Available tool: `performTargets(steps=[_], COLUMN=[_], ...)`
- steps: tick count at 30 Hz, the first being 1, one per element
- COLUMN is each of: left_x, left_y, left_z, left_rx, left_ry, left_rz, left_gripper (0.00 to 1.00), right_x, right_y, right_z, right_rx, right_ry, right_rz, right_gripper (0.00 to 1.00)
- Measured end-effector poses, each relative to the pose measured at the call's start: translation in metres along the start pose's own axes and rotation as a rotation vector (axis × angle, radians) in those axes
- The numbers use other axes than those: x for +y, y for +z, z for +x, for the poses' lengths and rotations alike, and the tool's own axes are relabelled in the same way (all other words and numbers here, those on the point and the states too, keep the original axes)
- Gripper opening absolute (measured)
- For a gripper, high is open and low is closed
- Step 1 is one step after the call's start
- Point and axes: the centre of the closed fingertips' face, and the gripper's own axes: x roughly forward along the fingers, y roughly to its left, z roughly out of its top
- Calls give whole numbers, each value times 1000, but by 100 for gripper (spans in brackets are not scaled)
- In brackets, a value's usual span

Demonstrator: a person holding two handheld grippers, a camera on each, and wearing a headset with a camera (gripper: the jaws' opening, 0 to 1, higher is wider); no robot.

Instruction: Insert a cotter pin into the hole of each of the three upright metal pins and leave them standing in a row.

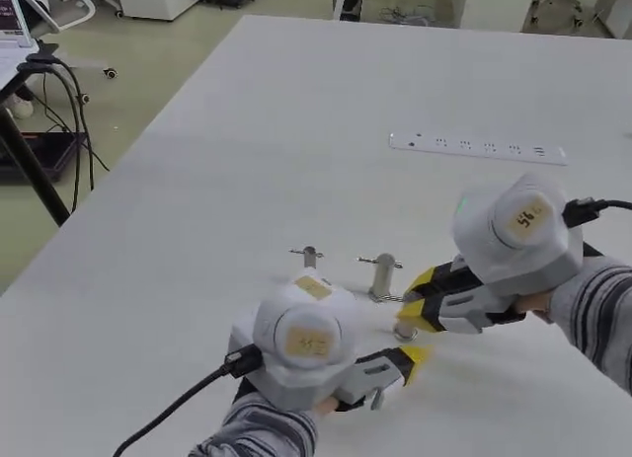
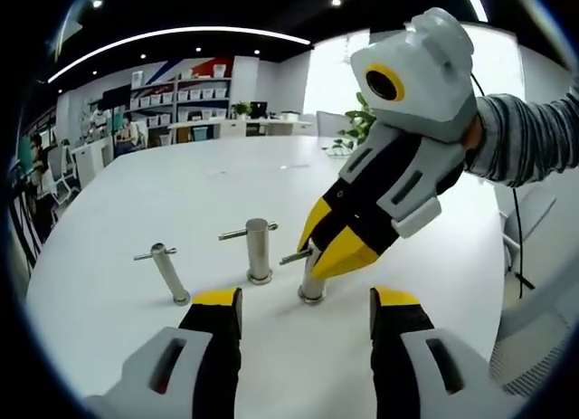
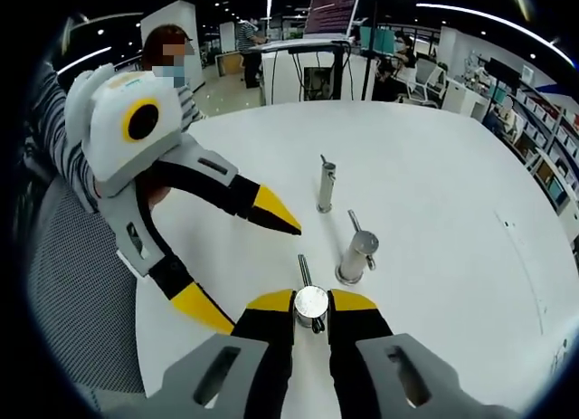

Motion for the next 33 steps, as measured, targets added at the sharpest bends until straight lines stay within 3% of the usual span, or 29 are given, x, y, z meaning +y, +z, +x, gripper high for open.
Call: performTargets(steps=[6,19,26,33], left_x=[12,37,48,51], left_y=[6,13,12,10], left_z=[-14,-45,-52,-55], left_rx=[-20,-43,-34,-24], left_ry=[-4,7,11,7], left_rz=[-31,10,29,45], left_gripper=[61,65,65,66], right_x=[-9,-28,-40,-44], right_y=[-1,-18,-24,-30], right_z=[-8,-19,-21,-19], right_rx=[22,64,82,94], right_ry=[-10,-14,-26,-21], right_rz=[-17,-12,-12,-22], right_gripper=[8,8,8,8])
